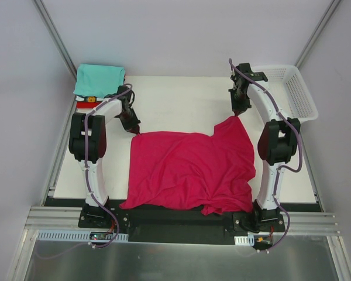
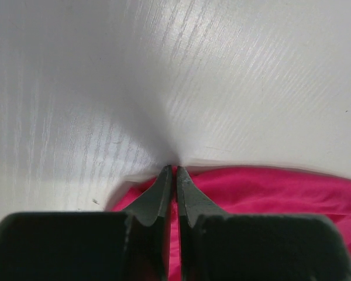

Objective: Fold and stack the t-shirts

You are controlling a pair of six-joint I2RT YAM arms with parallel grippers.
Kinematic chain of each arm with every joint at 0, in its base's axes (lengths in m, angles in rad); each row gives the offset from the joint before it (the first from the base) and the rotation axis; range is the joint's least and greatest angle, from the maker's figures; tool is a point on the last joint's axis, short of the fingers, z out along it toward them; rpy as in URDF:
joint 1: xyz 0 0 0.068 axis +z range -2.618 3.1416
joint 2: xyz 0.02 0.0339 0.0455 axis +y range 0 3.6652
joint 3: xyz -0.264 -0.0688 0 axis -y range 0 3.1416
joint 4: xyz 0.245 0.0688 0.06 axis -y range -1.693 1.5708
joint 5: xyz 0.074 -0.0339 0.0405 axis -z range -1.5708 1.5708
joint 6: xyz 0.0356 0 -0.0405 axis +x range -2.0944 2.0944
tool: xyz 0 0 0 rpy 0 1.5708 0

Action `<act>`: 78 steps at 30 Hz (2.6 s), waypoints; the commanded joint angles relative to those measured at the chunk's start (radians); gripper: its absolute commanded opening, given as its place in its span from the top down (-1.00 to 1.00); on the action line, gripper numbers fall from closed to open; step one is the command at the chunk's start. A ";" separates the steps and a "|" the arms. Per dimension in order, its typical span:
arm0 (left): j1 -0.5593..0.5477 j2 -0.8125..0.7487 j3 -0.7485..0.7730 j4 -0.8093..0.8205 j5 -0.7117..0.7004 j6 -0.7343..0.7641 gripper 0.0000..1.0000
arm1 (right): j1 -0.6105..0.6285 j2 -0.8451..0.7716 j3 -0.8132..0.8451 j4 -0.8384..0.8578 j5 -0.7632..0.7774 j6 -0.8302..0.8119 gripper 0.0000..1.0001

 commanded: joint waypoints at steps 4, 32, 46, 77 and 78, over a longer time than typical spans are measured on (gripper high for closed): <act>-0.007 -0.066 0.006 -0.011 0.010 -0.001 1.00 | 0.017 -0.110 -0.083 0.031 0.011 0.019 0.99; 0.083 0.008 0.606 -0.359 -0.086 0.086 1.00 | -0.088 -0.371 -0.153 0.592 -0.084 -0.018 0.99; 0.088 -0.050 0.571 -0.383 -0.059 0.083 1.00 | -0.083 -0.498 -0.238 0.605 -0.180 0.037 0.99; 0.087 -0.653 0.702 -0.457 0.003 0.108 1.00 | -0.069 -1.033 -0.168 0.456 -0.400 0.141 0.99; 0.087 -0.685 0.677 -0.448 0.006 0.110 1.00 | -0.071 -1.060 -0.201 0.459 -0.421 0.149 0.99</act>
